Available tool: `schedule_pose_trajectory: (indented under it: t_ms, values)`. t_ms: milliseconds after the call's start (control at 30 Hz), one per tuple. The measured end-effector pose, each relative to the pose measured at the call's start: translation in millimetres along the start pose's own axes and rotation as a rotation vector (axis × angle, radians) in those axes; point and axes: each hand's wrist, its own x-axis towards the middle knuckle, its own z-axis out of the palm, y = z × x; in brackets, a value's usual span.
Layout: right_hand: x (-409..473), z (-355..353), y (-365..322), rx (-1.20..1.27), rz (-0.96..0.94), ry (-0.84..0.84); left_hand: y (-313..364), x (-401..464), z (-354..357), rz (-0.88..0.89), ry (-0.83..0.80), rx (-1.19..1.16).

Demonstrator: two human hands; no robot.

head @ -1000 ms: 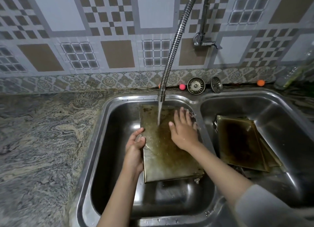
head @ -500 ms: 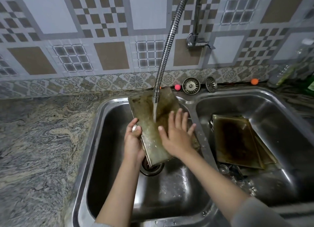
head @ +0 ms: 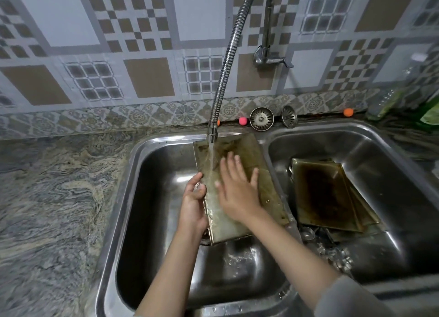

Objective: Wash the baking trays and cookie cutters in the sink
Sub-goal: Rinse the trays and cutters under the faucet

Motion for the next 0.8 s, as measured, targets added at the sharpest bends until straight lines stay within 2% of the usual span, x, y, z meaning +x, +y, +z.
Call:
schedule_pose_trajectory:
  t_ms: [67,133,200,300,367,433,533,600,667,733,800]
  values:
    - [-23.6,9.1,-13.2,0.012,-0.192,-0.028,4.7,2.9,-4.9,0.019,0.012,-0.001]
    - [-33.3,11.9,-7.9,0.034,-0.248,-0.039,11.7,4.3,-11.9,0.039,0.023,-0.043]
    - [-18.7,7.1,9.6,0.025,-0.143,-0.018,18.0,4.2,-17.6,0.039,0.019,-0.052]
    - [21.8,-12.7,32.7,0.000,0.123,-0.004,16.8,-1.2,-18.3,-0.010,-0.034,0.047]
    - [39.5,-21.4,29.9,0.005,0.181,0.004,9.8,-7.8,-14.0,-0.034,-0.091,0.108]
    - [37.7,-18.4,12.0,0.020,0.093,-0.010,5.2,-8.7,-11.4,-0.047,-0.117,0.095]
    - [0.7,0.5,-12.5,0.038,-0.227,-0.020,12.5,-2.3,-15.9,-0.027,-0.063,0.036]
    - [-26.0,12.1,-5.8,0.049,-0.349,-0.010,22.4,-0.9,-24.4,0.004,-0.014,0.018]
    - [-38.4,15.6,17.0,0.111,-0.235,0.015,30.0,-3.5,-32.6,0.017,0.012,0.000]
    - [-46.9,12.1,40.3,0.201,0.002,0.034,30.8,-5.9,-37.1,0.010,0.034,-0.012]
    - [-54.1,-3.0,50.4,0.407,0.141,0.050,26.1,-9.5,-35.7,-0.008,0.042,-0.028]
